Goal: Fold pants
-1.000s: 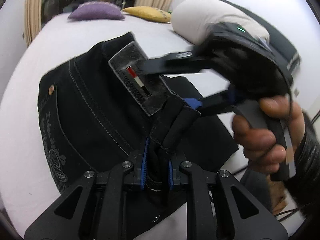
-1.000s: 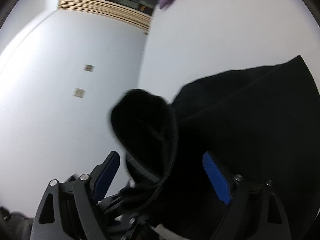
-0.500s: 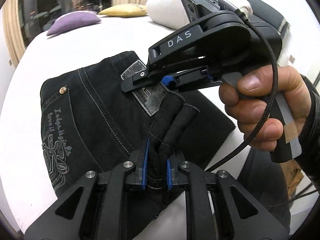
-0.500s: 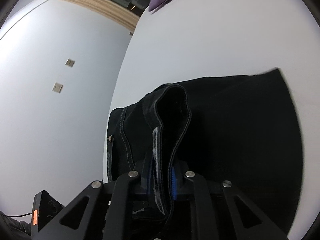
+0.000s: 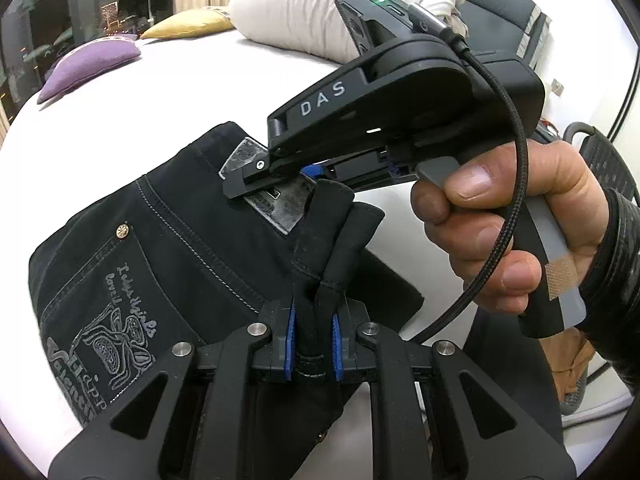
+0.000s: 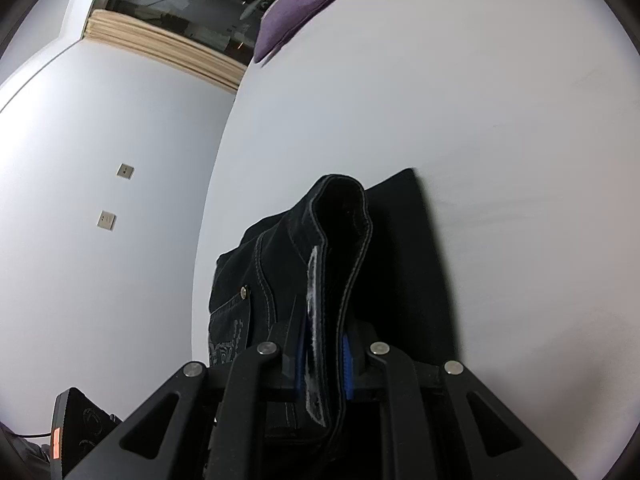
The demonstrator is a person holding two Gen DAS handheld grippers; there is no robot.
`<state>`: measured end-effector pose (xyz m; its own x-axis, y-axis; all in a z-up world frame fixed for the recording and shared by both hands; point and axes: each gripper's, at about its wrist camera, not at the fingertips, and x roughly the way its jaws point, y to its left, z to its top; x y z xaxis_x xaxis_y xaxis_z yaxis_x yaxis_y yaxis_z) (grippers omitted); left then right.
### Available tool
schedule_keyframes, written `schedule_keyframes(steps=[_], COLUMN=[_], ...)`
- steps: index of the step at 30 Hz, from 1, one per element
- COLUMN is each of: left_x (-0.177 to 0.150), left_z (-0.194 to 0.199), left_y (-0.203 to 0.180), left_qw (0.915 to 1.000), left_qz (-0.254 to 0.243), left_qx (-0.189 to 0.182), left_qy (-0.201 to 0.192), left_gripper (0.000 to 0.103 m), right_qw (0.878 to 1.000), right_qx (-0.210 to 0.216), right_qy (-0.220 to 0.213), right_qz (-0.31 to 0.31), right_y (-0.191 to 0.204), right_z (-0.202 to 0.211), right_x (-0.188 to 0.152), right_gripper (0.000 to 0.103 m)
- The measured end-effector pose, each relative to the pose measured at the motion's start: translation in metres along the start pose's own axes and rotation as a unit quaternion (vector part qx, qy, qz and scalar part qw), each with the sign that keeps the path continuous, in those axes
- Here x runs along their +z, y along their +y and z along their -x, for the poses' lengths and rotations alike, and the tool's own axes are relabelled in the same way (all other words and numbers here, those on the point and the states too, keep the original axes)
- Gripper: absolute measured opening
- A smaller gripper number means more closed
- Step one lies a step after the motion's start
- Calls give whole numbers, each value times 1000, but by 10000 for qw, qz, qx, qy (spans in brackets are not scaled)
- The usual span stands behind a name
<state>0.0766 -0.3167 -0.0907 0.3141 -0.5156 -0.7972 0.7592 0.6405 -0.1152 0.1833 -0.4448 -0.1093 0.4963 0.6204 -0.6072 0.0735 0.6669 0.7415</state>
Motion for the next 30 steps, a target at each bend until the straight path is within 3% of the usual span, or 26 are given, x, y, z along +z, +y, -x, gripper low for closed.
schedule_keyframes(steps=[11, 14, 17, 21, 24, 27, 30], left_x=[-4, -11, -11, -17, -19, -22, -14], left_z=[-24, -28, -21, 9, 31, 39, 36], left_y=[-2, -8, -9, 3, 20, 48, 81], left_qw=[9997, 9997, 9996, 9979, 9970, 9946, 9934], left_qz=[-86, -82, -58, 163, 405, 830, 1041], left_qx=[34, 42, -197, -619, -637, -514, -168], left_qy=[231, 216, 200, 64, -198, -351, -460], left_gripper=[12, 20, 28, 29, 29, 29, 29], right_qw=[9998, 9991, 9996, 9962, 9969, 9977, 9982], right_qx=[34, 170, -51, -700, -356, -202, -445], right_qy=[65, 47, -109, -474, -707, -543, -196], right_qz=[-208, -379, -269, -187, 25, 365, 343], right_y=[-37, -44, -36, -23, -2, 20, 16], right_z=[-6, -7, 4, 31, 49, 41, 17], right_x=[-4, -4, -6, -10, -17, -30, -46], right_gripper=[15, 18, 30, 36, 34, 28, 28])
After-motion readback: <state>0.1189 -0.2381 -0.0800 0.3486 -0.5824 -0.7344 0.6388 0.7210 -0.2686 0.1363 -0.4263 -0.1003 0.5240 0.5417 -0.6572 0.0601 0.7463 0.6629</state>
